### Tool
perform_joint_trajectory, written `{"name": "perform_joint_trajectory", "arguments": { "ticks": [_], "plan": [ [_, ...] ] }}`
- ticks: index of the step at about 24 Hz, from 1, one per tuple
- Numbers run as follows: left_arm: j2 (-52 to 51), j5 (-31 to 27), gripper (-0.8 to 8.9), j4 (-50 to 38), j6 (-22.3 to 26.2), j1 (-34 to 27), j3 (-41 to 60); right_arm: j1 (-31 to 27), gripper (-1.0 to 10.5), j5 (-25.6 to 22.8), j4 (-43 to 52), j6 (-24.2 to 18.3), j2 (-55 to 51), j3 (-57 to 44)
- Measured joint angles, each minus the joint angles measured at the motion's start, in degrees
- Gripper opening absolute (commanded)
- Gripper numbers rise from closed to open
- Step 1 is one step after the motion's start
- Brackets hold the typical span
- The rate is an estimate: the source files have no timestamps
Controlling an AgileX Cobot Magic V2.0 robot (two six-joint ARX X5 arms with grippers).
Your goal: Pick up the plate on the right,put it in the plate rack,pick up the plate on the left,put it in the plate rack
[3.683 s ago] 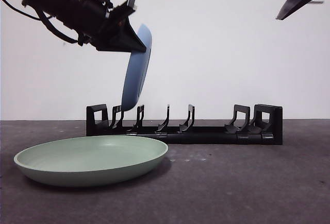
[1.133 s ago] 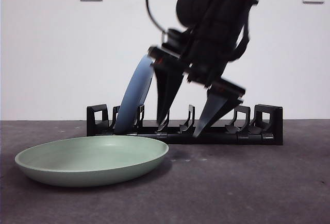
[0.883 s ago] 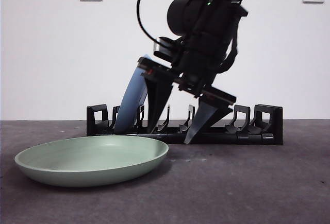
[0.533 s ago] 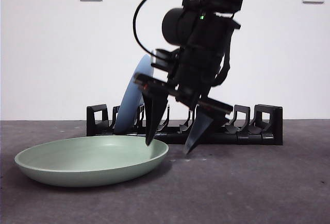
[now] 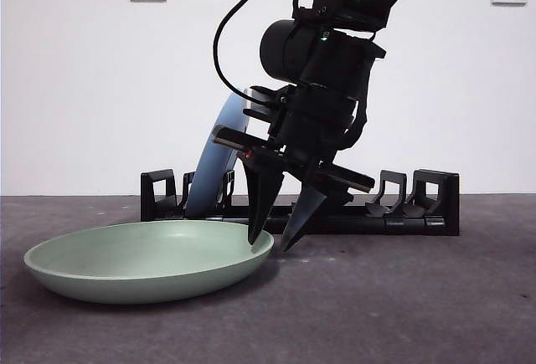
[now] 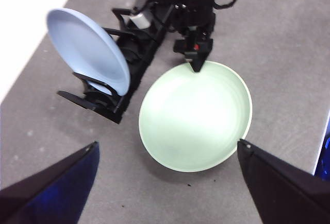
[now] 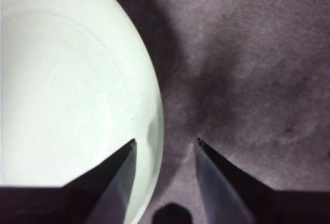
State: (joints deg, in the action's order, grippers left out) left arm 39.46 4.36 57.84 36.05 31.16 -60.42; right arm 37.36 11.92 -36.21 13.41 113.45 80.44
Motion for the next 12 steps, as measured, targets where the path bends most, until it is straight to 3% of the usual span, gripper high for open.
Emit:
{"name": "perform_joint_trajectory", "arguments": {
  "ticks": [4, 8, 12],
  "plan": [
    [1.53, -2.32, 4.5, 0.0, 0.72, 1.88, 0.0, 0.02, 1.8, 0.02, 0.15, 0.74, 0.52, 0.0],
    [3.08, -3.82, 4.5, 0.0, 1.44, 4.61, 0.0, 0.02, 0.2, 0.17, 0.26, 1.03, 1.42, 0.0],
    [4.92, -5.27, 4.5, 0.0, 1.92, 7.13, 0.0, 0.13, -0.1, 1.2, 1.38, 1.25, 1.42, 0.0]
  ]
}}
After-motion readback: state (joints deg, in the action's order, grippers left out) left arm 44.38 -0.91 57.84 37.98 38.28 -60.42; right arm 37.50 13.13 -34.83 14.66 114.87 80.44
